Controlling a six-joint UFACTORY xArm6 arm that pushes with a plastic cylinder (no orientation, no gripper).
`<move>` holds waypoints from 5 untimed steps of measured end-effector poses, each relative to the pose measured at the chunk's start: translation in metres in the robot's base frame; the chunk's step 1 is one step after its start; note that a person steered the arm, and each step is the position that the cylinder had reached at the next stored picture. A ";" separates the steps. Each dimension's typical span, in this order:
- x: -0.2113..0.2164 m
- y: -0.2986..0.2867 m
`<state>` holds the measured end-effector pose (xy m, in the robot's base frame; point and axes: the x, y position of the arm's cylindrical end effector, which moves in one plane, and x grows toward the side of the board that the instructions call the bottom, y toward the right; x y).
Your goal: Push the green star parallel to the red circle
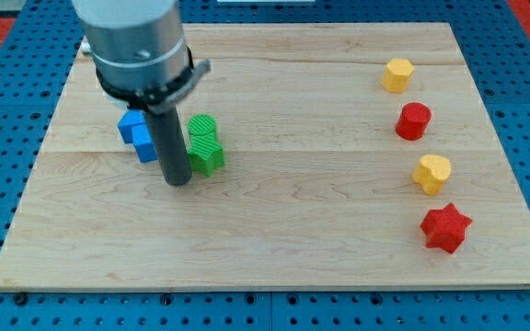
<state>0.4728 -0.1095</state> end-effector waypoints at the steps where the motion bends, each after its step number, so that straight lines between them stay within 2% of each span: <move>1: -0.051 0.059; 2: -0.093 0.090; 3: -0.105 0.119; 5: -0.077 0.111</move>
